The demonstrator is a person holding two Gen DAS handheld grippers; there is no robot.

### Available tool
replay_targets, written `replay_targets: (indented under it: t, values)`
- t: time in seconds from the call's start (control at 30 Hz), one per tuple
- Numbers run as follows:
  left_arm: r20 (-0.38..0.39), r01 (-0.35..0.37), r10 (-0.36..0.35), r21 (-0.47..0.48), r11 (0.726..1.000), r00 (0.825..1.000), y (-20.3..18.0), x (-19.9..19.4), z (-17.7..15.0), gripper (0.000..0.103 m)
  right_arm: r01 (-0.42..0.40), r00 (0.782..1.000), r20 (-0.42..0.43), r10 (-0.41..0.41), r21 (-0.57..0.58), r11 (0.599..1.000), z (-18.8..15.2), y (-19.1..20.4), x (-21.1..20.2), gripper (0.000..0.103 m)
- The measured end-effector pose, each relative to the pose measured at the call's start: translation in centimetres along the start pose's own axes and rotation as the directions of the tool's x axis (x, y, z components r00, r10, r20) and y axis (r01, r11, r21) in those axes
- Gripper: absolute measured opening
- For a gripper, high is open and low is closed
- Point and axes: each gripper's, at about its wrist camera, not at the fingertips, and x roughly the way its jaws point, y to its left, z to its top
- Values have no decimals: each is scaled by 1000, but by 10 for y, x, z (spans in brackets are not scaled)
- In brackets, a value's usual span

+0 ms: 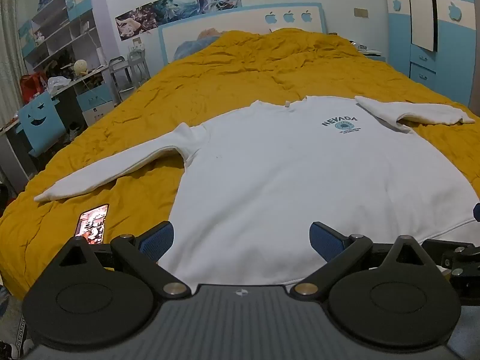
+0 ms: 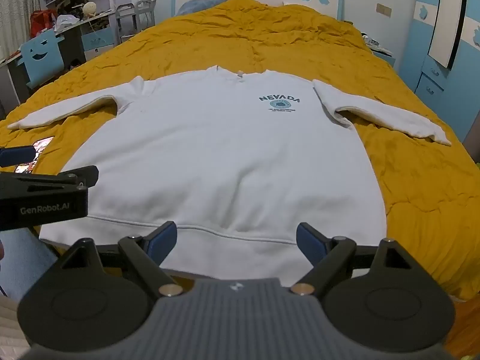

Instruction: Fold small clothes

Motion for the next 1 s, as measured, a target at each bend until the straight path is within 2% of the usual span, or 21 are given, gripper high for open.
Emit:
replay_targets:
  t: [1.0]
  values:
    - [51, -5, 4, 20, 1000, 999, -1, -8, 3, 103, -11, 1000, 7, 11, 4, 1000, 1, 0, -3, 83]
